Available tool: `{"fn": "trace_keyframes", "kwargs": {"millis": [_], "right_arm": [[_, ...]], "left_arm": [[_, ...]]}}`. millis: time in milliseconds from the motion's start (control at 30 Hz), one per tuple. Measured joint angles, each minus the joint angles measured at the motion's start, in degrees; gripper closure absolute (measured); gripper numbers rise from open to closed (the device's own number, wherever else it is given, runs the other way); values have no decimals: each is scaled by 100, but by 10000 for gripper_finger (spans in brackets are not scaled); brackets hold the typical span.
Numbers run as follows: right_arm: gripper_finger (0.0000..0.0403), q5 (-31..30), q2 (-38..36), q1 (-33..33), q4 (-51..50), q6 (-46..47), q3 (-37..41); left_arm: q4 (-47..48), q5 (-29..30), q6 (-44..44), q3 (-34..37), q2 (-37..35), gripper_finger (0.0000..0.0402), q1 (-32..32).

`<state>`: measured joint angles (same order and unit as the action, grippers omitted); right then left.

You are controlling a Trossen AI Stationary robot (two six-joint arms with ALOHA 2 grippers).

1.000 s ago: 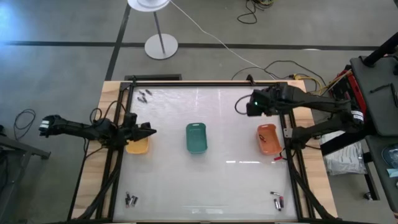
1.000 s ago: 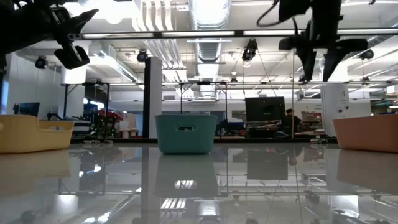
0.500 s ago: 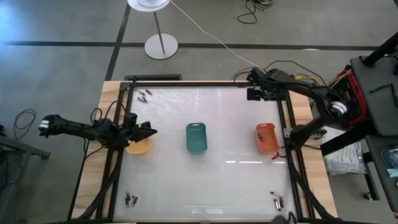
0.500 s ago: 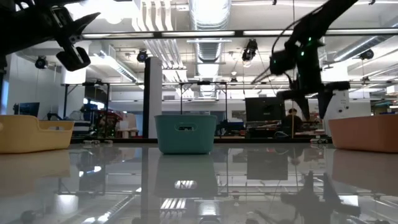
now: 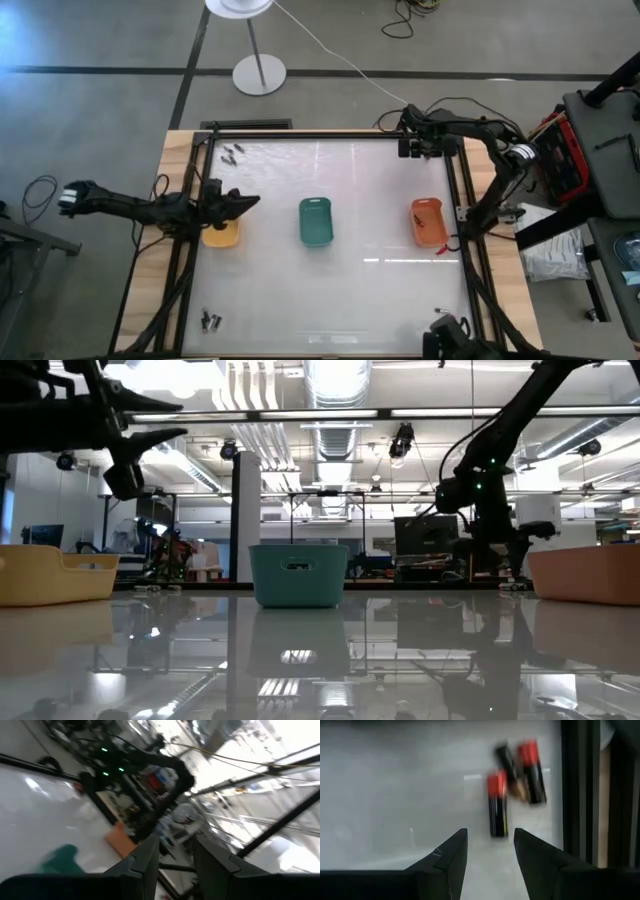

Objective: Sort batteries
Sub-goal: Put the red battery into the orange bin

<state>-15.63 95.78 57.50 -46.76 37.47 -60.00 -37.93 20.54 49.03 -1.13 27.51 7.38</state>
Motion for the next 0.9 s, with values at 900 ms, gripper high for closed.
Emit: {"fn": "trace_keyframes", "kwargs": {"millis": [900], "right_arm": [[336,190,407,62,590,359,32]], "left_arm": [[-58,157,456,0,829,301,0]]}}
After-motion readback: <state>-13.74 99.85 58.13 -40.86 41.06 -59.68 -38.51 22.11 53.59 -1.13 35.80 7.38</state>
